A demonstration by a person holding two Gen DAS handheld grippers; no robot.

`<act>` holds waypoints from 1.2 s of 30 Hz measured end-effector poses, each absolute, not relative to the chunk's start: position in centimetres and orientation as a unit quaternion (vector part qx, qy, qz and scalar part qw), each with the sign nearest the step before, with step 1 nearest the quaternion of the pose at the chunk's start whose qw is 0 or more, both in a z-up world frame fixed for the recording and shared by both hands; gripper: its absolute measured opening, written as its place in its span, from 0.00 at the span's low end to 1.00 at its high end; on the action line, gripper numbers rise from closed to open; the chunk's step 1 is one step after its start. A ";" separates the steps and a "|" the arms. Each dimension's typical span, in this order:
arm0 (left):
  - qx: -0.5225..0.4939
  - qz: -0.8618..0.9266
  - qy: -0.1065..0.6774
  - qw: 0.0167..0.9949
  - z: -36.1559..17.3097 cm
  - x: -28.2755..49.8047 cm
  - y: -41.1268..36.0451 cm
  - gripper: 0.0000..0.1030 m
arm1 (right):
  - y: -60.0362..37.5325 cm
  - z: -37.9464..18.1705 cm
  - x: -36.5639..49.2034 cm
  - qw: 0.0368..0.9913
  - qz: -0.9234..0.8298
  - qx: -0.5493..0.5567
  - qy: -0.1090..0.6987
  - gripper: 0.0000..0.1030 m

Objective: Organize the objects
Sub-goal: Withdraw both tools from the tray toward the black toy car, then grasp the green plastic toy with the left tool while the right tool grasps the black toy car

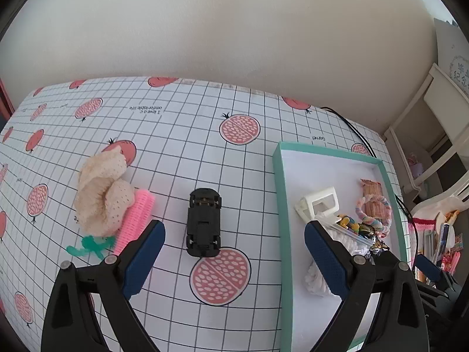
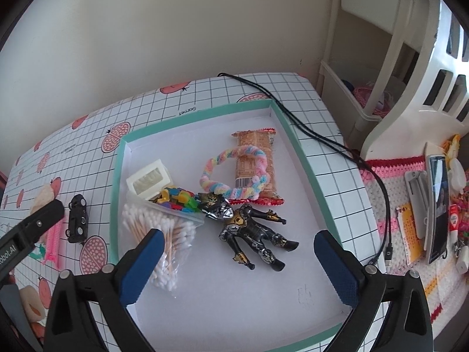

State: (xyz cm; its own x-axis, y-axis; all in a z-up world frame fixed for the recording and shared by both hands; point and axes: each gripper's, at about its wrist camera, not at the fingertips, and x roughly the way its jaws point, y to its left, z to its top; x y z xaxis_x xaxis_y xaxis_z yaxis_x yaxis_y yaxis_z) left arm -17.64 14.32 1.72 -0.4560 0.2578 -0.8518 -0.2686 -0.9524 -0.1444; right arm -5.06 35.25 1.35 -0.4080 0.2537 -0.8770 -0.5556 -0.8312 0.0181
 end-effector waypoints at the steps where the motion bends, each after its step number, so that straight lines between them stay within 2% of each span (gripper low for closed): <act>1: -0.498 0.853 0.005 0.154 1.8 -17.6 14.3 0.93 | 35.3 1.4 -5.0 0.245 0.825 -0.484 0.156 1.00; 13: -0.493 0.858 -0.007 0.144 2.7 -18.5 11.4 0.93 | 34.3 2.2 -5.1 0.233 0.830 -0.475 0.178 1.00; 22: -0.478 0.872 -0.048 0.091 4.2 -19.8 3.8 0.93 | 30.6 4.2 -8.0 0.184 0.856 -0.450 0.175 1.00; 29: -0.473 0.876 -0.081 0.048 4.5 -20.4 -1.9 0.93 | 25.6 4.8 -11.6 0.123 0.873 -0.446 0.151 1.00; 36: -0.496 0.863 -0.085 0.030 3.2 -20.6 -4.5 0.93 | 22.1 4.1 -14.5 0.092 0.874 -0.463 0.114 0.98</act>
